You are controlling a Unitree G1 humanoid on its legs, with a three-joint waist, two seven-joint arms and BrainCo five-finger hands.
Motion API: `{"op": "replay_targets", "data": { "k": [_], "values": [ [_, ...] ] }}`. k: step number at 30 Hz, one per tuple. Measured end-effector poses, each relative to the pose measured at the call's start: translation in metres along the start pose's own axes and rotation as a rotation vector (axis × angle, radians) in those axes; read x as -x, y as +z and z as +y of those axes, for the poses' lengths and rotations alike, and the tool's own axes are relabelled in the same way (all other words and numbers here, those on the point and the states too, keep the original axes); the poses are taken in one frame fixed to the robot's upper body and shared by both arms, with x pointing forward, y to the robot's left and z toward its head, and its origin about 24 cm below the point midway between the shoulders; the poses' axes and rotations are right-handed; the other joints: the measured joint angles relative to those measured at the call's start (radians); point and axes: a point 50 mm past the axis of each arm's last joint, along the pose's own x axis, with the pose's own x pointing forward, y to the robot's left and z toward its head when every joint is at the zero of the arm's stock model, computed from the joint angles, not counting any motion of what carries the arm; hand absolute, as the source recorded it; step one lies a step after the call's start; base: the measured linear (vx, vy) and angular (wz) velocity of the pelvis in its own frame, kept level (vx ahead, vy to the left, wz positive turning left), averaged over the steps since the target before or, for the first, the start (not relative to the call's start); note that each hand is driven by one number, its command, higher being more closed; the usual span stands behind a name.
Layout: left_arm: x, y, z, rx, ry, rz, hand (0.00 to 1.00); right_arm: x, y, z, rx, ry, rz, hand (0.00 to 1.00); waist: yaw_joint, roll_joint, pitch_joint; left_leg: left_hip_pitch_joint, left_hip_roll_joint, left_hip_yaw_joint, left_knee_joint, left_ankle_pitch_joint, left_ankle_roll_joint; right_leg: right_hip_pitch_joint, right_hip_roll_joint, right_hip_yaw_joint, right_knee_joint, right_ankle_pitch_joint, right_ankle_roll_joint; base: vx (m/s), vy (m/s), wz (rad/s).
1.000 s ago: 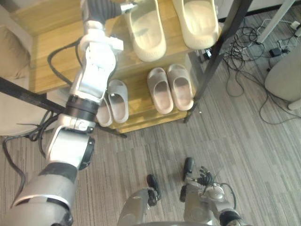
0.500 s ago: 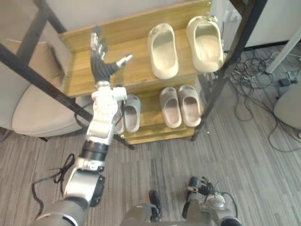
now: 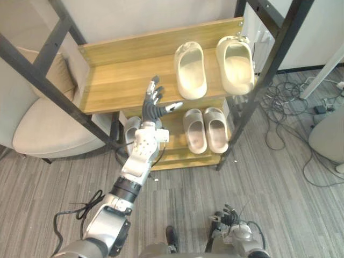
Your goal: Organize the slippers on the shoe rack
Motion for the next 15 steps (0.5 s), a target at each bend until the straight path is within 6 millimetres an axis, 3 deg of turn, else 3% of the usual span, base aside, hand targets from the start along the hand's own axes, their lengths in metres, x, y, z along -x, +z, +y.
{"op": "replay_targets", "data": {
  "k": [15],
  "values": [
    [-0.037,0.019,-0.010,-0.026,-0.012,-0.017,0.00,-0.002,0.008,0.002,-0.023,-0.005,-0.010,0.00,-0.054,-0.028,0.013,0.004,0.004,0.062,-0.015,-0.004,-0.006,-0.038,0.007,0.058,0.000,0.001,0.000,0.00,0.034,-0.12]
  ]
}}
